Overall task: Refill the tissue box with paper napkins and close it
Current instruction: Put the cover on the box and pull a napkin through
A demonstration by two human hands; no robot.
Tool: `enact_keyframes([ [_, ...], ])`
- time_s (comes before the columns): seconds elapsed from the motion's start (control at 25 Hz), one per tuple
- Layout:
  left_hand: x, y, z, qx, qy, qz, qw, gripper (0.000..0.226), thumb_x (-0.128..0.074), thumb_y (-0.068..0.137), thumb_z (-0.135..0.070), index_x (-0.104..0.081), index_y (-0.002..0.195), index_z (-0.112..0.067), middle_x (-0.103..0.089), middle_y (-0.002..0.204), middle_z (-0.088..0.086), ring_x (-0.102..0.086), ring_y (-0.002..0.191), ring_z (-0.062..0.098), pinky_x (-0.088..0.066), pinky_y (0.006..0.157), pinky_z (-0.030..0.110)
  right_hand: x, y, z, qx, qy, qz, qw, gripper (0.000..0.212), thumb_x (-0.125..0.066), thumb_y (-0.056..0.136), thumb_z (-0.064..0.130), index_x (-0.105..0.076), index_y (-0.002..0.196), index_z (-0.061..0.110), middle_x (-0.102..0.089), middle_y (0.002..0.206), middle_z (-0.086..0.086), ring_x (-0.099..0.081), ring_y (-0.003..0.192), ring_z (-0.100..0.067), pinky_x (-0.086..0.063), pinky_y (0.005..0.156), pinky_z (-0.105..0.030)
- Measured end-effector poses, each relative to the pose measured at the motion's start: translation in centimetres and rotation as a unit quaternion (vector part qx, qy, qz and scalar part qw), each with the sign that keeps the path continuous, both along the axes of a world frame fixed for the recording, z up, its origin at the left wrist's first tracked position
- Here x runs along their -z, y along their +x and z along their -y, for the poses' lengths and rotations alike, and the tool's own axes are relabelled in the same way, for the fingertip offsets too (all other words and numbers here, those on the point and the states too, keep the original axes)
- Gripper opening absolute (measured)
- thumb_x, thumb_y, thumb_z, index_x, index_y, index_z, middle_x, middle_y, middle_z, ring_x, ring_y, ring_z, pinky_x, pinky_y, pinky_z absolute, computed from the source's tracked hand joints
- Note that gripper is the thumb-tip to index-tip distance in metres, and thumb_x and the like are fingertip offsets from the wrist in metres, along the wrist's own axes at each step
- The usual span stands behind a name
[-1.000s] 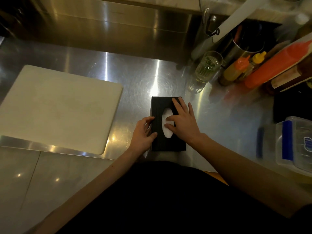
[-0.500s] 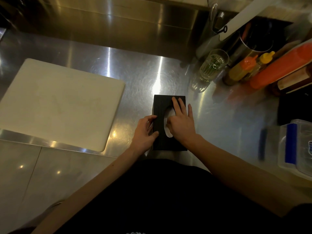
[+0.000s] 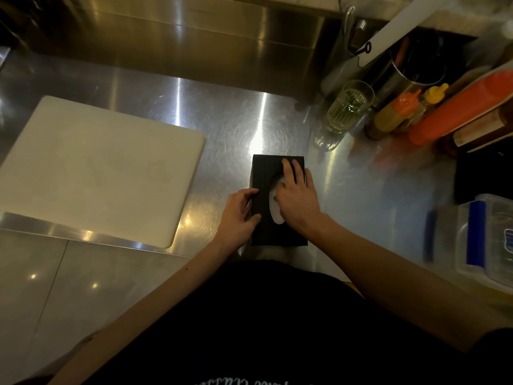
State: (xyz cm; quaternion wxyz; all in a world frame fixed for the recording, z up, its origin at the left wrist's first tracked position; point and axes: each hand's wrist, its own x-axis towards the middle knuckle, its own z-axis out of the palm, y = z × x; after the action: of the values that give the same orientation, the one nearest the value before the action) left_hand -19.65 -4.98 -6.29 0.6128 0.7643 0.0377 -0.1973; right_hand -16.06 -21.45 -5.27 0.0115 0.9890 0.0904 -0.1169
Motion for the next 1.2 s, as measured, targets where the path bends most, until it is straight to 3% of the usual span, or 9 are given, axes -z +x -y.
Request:
enact_keyframes([
  [0.28, -0.1, 0.0, 0.2, -0.006, -0.015, 0.002, 1.0, 0.055, -0.059, 0.084, 0.016, -0.047, 0.134, -0.003, -0.037, 0.136, 0.014, -0.044, 0.123, 0.004, -0.037, 0.098, 0.005, -0.7, 0.1, 1.0, 0.005, 0.105, 0.01, 0.994, 0.024, -0.05, 0.092, 0.007, -0.057, 0.113, -0.002, -0.023, 0.154, -0.025, -0.015, 0.146, -0.039, -0.014, 0.119, -0.049],
  [0.56, 0.1, 0.0, 0.0, -0.004, -0.008, 0.002, 1.0, 0.055, -0.06, 0.085, 0.013, -0.048, 0.134, -0.008, -0.038, 0.135, 0.008, -0.045, 0.116, -0.005, -0.037, 0.095, 0.002, -0.3, -1.1, 0.6, 0.042, 0.164, 0.032, 0.985, 0.015, -0.049, 0.094, 0.008, -0.055, 0.106, 0.0, -0.034, 0.148, -0.026, -0.029, 0.14, -0.039, -0.028, 0.116, -0.046],
  [0.72, 0.3, 0.0, 0.0, 0.001, -0.006, -0.001, 1.0, 0.055, -0.061, 0.085, 0.011, -0.048, 0.134, -0.013, -0.038, 0.135, 0.005, -0.043, 0.123, 0.004, -0.038, 0.096, 0.005, -0.6, -1.5, 0.2, 0.079, 0.189, 0.015, 0.979, 0.024, -0.058, 0.09, 0.007, -0.052, 0.111, -0.001, -0.033, 0.147, -0.026, -0.037, 0.134, -0.041, -0.038, 0.108, -0.046],
  [0.96, 0.4, -0.1, 0.0, 0.0, -0.01, 0.003, 1.0, 0.055, -0.06, 0.085, 0.011, -0.048, 0.133, -0.013, -0.038, 0.135, 0.006, -0.042, 0.125, 0.006, -0.038, 0.096, 0.004, -1.7, -2.2, 0.0, 0.084, 0.202, 0.017, 0.976, 0.031, -0.063, 0.087, 0.005, -0.052, 0.114, -0.003, -0.036, 0.145, -0.025, -0.039, 0.132, -0.04, -0.042, 0.106, -0.047],
  [1.2, 0.6, -0.1, 0.0, -0.002, -0.018, 0.005, 1.0, 0.055, -0.06, 0.085, 0.012, -0.048, 0.133, -0.012, -0.038, 0.135, 0.006, -0.042, 0.127, 0.007, -0.039, 0.093, 0.003, -2.4, -2.6, -0.3, 0.091, 0.224, 0.045, 0.969, 0.029, -0.058, 0.092, 0.011, -0.052, 0.116, -0.004, -0.043, 0.138, -0.022, -0.046, 0.123, -0.036, -0.045, 0.1, -0.043],
])
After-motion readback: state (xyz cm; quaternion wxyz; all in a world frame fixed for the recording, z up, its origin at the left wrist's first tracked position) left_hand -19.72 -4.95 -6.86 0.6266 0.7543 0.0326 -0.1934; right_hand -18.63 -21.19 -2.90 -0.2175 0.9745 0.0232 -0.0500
